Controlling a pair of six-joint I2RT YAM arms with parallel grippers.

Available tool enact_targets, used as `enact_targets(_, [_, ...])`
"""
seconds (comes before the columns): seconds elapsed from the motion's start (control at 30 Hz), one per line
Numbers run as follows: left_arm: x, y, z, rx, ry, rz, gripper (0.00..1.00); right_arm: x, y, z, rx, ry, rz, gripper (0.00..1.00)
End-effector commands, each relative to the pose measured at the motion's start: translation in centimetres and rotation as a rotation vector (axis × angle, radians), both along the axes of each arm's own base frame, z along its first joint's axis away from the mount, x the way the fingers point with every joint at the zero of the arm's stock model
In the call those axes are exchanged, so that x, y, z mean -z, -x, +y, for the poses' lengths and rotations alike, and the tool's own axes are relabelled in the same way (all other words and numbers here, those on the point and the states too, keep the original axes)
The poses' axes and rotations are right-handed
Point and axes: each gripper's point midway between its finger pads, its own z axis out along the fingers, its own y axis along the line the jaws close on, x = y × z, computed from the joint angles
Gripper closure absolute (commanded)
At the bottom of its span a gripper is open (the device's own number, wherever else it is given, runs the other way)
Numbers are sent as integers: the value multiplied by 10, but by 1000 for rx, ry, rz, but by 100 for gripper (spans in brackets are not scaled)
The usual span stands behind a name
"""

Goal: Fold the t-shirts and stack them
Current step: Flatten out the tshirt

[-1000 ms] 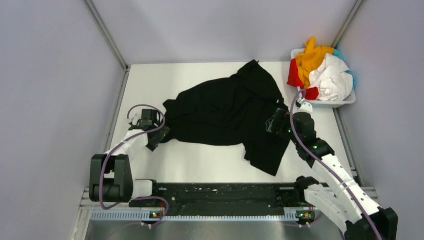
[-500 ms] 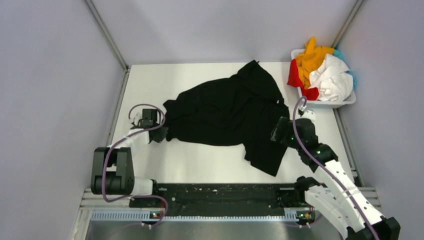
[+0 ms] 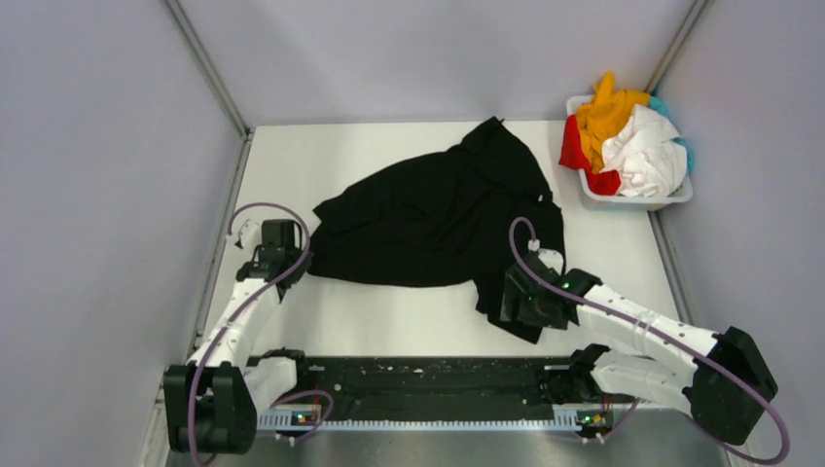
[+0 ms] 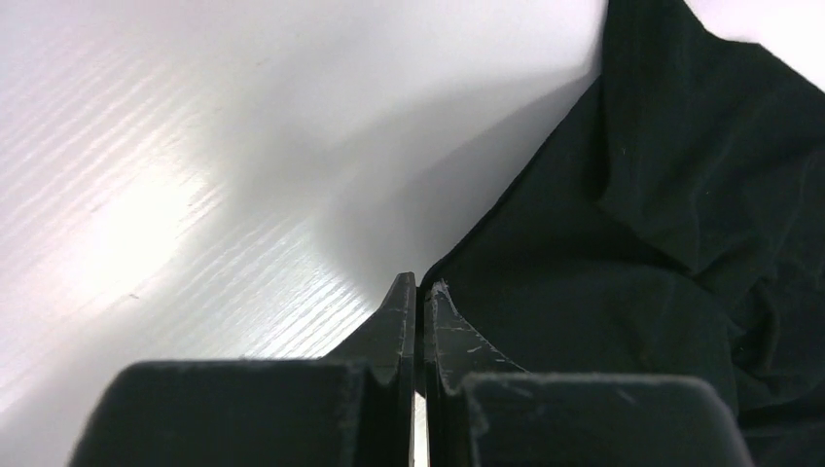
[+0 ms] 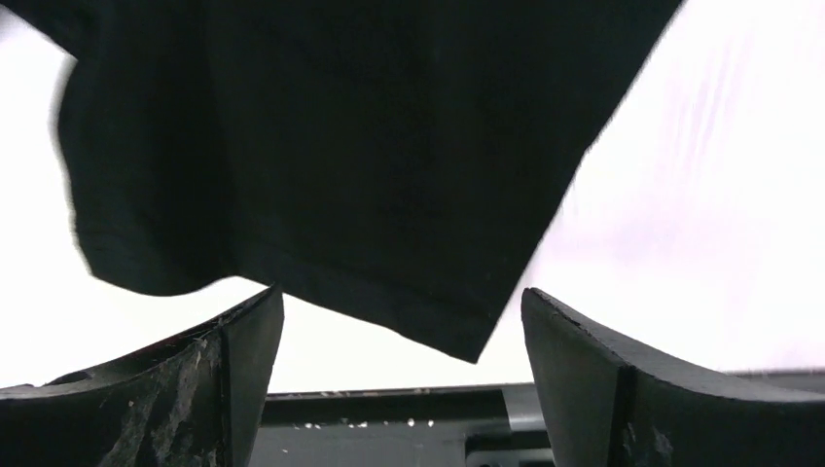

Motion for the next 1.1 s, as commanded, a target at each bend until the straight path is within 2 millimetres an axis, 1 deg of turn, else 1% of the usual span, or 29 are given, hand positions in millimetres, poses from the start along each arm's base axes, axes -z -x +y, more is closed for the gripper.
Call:
enact_targets(0.0, [-1,15,16,-36,-82,28,100,12,21,-18,143,100,63,12])
enact_targets(0.03, [-2,15,16,-37,-81,23,100,14,21,-20,156,109,62,12])
enact_targets(0.1, [-3,15,15,-33,-77,21,100,16,19,-20,168,104,52,18])
enact_targets(0.2, [-3,14,15,-32,-77,22,100,18,17,-4,111,41,59,27])
enact_targets(0.27, [-4,14,15,-33,-81,24,100,24,23,3,90,10,94,31])
enact_targets(0.33, [-5,14,16,-35,-83,23,100,31,32,3,80,14,141,36])
enact_targets(0.4, [-6,13,16,-35,-83,21,100,34,38,2,83,15,172,37])
enact_targets(0.5, [-7,13,15,-33,-80,15,100,38,42,0,89,26,186,41])
enact_targets(0.57, [-7,13,15,-35,-80,13,100,40,41,-3,97,44,186,46])
enact_targets(0.6, [-7,13,16,-36,-81,12,100,41,41,-4,101,53,186,49])
enact_targets(0.7, [-9,13,16,-35,-83,9,100,46,38,-4,106,76,188,65])
enact_targets(0.77, [-11,12,16,-36,-84,4,100,47,31,-2,96,79,167,82])
enact_targets(0.8, [-13,12,16,-34,-83,-2,100,46,24,1,89,77,139,89])
enact_targets(0.83, [-16,10,15,-30,-81,-11,100,42,16,4,83,72,107,96])
enact_targets(0.87, [-20,7,14,-20,-79,-24,100,33,3,6,81,73,52,100])
enact_targets(0.9, [-28,3,13,-12,-76,-45,100,21,-10,9,81,73,-5,100])
enact_targets(0.93, [-35,0,11,-3,-73,-60,100,5,-25,12,84,72,-73,100])
enact_targets(1.0, [-55,-6,9,10,-72,-100,100,-37,-55,15,102,58,-231,100])
enact_targets(1.07, [-79,-11,9,21,-76,-150,100,-87,-80,13,135,31,-388,100])
